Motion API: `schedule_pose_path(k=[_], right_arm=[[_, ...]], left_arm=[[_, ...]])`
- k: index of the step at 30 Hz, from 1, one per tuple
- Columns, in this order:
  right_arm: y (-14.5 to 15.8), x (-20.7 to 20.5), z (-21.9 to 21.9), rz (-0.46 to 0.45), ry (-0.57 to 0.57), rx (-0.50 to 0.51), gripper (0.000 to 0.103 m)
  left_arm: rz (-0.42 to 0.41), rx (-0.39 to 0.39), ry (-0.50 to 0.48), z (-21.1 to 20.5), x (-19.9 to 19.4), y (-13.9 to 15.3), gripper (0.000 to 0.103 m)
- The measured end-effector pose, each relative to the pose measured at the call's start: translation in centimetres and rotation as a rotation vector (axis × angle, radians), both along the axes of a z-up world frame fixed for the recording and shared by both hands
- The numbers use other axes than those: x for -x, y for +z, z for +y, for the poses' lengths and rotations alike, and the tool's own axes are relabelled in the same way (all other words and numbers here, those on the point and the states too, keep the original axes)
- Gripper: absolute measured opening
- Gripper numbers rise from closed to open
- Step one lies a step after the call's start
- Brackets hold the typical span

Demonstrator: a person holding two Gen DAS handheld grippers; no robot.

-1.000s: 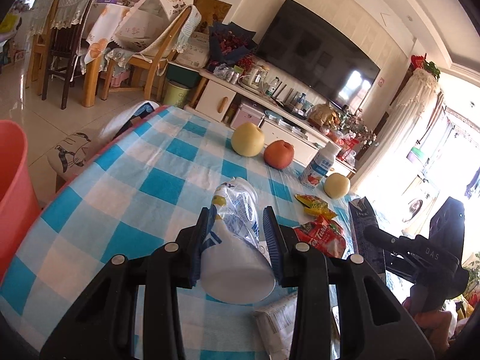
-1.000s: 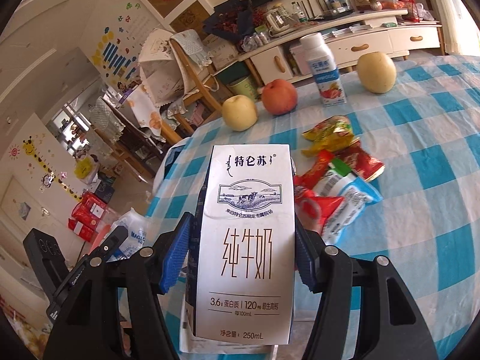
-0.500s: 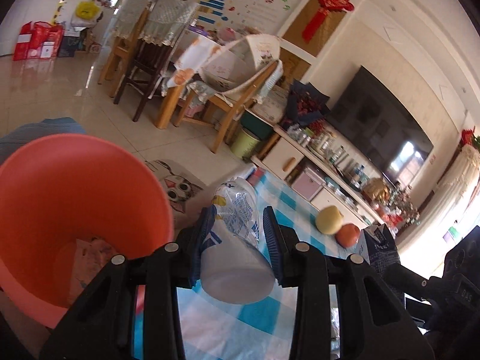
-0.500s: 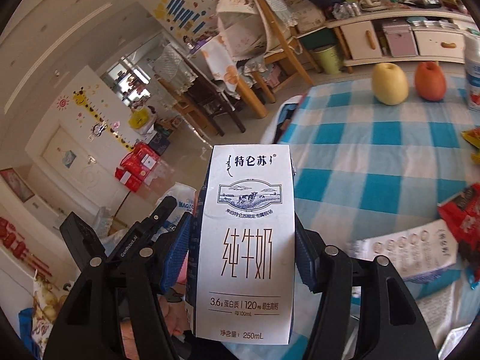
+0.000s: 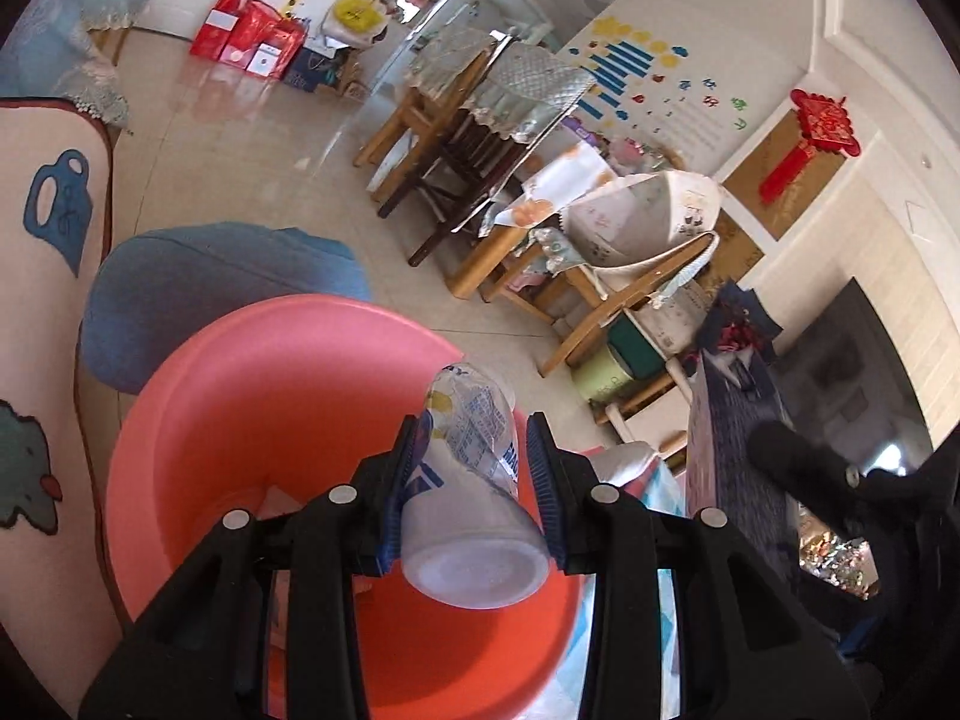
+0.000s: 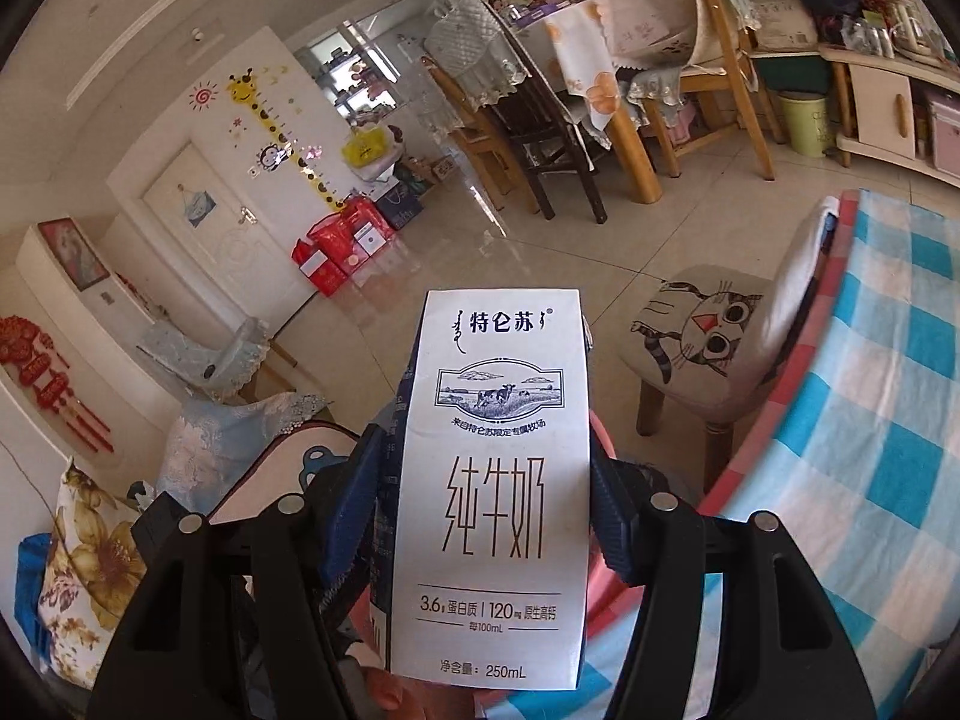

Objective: Collect trash
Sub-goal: 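Carry both items over the pink bucket and open both tools to drop them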

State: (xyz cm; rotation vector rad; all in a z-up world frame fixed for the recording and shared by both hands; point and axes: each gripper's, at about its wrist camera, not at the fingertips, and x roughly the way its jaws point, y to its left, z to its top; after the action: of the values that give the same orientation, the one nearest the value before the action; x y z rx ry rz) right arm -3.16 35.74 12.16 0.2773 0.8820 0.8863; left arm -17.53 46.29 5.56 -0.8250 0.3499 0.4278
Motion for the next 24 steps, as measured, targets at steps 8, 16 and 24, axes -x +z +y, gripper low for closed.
schedule_pose_path(k=[8,16,24], right_arm=[[-2.8,-1.3,1.0,0.091,-0.062,0.020,0.088],[-2.5,1.5,-6.5,0.048,-0.193,0.056,0.089],[-1.0,7.3,-15.6,-0.054,-0.333,0.192,0.094]], left_arm=[[0.078,-0.070,0.047,0.9,-0.8,-0.2,0.078],[0.080,-0.144,0.003,-1.0,-1.3,0.2,0.090],[-0.005,-0.224,-0.126,-5.4,-1.3,1.0,0.093]])
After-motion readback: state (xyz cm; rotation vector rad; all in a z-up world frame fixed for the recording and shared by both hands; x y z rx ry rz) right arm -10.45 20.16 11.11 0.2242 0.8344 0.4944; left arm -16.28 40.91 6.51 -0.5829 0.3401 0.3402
